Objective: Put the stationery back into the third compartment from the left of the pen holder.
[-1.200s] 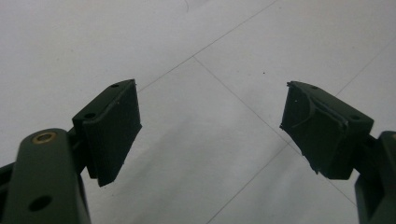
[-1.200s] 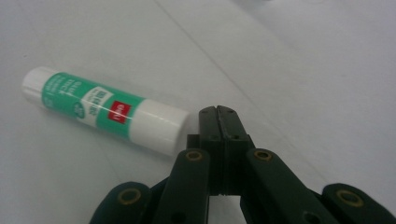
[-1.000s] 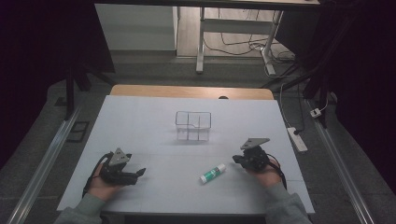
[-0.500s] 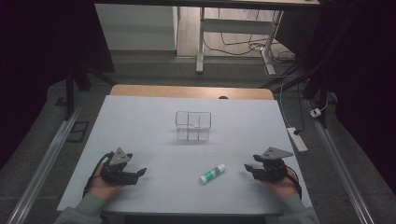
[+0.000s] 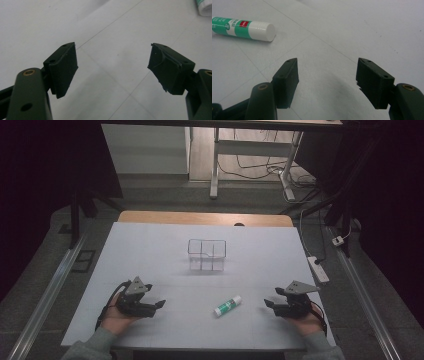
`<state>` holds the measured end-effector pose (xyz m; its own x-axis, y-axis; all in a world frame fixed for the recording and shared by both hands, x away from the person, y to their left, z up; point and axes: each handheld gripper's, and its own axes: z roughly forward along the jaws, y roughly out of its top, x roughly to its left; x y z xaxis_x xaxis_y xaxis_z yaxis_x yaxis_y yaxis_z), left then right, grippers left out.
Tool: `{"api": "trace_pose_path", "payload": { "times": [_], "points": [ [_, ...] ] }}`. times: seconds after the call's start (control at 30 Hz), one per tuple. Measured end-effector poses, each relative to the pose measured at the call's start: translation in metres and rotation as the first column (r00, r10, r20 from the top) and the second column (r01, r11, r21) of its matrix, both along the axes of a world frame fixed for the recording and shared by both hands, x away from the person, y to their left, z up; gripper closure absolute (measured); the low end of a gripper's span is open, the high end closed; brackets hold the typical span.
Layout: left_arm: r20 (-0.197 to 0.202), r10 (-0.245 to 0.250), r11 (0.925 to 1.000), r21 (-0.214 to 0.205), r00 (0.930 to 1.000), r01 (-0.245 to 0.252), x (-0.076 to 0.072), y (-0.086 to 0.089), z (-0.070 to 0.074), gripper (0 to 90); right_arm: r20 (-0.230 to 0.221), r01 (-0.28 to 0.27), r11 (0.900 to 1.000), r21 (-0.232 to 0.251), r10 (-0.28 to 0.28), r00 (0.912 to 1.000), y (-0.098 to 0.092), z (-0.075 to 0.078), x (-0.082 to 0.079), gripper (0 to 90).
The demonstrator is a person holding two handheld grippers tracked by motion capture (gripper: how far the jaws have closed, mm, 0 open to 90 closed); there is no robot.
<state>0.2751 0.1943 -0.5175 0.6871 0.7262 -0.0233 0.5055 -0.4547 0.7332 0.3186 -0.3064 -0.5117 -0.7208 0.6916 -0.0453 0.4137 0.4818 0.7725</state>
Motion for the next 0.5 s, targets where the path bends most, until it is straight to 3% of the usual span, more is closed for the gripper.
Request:
{"api": "trace_pose_path", "payload": {
  "times": [0.2, 0.5],
  "points": [
    [-0.004, -0.069, 0.9976, 0.003, 0.9976, 0.069, 0.007, -0.025, 0.01, 22.8, -0.005, -0.001, 0.9999, 0.017, 0.001, 1.0, 0.002, -0.001, 0.005, 34.6],
    [0.005, -0.185, 0.9827, 0.013, 0.9828, 0.185, 0.023, -0.074, 0.027, 23.5, -0.008, 0.001, 1.0, 0.003, -0.001, 1.0, 0.002, -0.002, 0.004, 34.6]
  ]
}}
